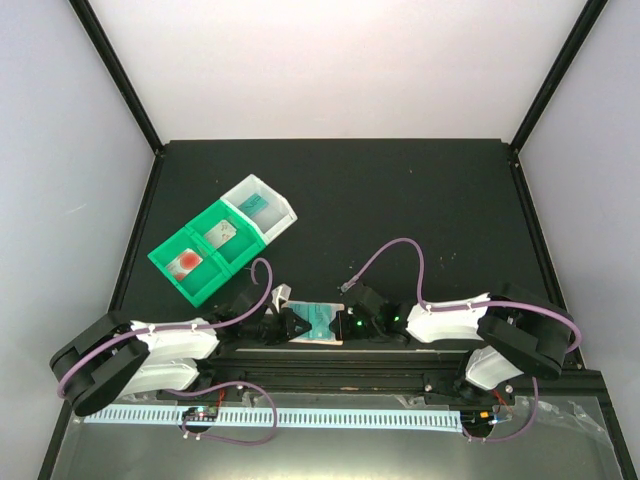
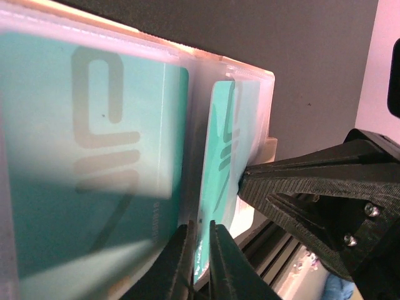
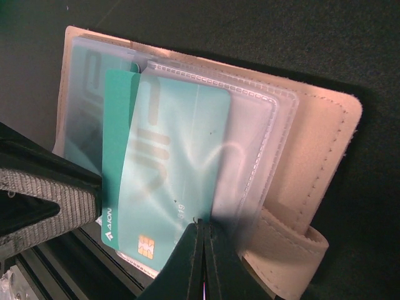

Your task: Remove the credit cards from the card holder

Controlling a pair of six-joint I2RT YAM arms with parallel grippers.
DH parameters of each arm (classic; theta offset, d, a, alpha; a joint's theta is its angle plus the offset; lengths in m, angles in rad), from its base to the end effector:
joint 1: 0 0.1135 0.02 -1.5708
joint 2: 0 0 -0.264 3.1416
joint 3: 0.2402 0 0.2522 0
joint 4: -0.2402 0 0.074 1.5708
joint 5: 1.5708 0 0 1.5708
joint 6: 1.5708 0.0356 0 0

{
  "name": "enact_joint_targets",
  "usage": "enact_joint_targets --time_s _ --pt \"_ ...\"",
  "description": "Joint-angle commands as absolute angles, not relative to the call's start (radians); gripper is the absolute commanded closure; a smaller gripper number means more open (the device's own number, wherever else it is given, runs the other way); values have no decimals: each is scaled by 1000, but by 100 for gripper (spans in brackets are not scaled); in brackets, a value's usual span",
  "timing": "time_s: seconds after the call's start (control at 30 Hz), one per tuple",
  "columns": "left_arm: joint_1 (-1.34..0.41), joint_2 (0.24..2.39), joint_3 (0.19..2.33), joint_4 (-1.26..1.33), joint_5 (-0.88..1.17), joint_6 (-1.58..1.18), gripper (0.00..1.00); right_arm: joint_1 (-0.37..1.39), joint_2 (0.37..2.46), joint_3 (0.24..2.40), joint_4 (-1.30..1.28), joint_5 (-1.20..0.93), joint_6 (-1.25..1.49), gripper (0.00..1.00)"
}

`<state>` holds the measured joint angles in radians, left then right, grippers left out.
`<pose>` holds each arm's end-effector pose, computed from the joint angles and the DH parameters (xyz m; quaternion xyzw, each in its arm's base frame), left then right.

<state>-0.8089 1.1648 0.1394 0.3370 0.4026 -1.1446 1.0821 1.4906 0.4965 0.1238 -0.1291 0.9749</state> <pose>0.1118 -0.1374 0.1099 -0.0638 0.8878 -0.4479 0.0844 0.1148 0.2257 0.1205 -0.0723 0.9348 0.3246 0.1248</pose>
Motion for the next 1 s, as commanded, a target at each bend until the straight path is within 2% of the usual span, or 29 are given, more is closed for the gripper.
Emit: enact_joint_targets --time_s 0.0,0.07,0.8,0.83,0.97 --pt "-816 1136 140 378 407 -1132 94 1088 1529 468 78 -101 976 99" --pt "-816 1123 137 377 404 -1132 98 1088 1531 465 80 -103 976 99" --pt "-801 981 103 333 367 -1130 99 1087 1517 462 84 -94 976 99" --pt "-801 987 107 339 371 -1131 98 1088 1521 465 85 -95 976 99" --pt "-801 1024 108 417 402 -1131 85 1087 1532 461 96 -96 977 99"
